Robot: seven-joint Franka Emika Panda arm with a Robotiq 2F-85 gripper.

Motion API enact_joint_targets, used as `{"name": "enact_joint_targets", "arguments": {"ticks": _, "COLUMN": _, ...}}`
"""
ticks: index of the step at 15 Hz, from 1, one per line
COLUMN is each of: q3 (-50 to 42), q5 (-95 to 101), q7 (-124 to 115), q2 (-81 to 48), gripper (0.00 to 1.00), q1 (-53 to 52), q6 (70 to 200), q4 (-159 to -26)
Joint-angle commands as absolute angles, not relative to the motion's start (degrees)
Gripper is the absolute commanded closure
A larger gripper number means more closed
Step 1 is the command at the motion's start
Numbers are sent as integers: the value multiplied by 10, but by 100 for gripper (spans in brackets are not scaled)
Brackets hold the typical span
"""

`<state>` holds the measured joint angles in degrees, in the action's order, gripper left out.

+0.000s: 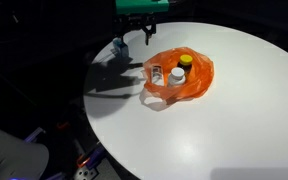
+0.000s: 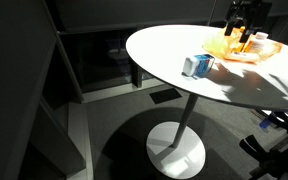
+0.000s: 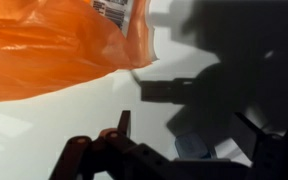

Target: Put the box in the plastic

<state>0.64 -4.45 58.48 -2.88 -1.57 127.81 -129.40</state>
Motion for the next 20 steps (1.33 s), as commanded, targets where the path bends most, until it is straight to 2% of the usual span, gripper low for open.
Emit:
{"name": "enact_joint_targets", "arguments": {"ticks": 1, "q3": 29, "q5": -18, "q7": 620, "q2": -69, "gripper": 0, "q1": -26, "q6": 1252, "q4": -1247}}
{"name": "enact_joint_targets", "arguments": {"ticks": 8, "q3": 72, "q5": 9, "q7": 670, "q2": -98, "gripper": 0, "q1": -46, "q6": 1256, "q4": -1224}}
{"name": "enact_joint_targets", "arguments": {"ticks": 19, "q3": 92, "q5": 37, "q7": 685, "q2": -138, "gripper": 0, "q1": -55, "q6": 1327, "q4": -1225}}
{"name": "enact_joint_targets", "arguments": {"ticks": 20, "q3": 92, "q5": 41, "q7": 683, "q2": -141, "gripper": 25, "q1": -56, "q6": 1332, "q4": -1225}}
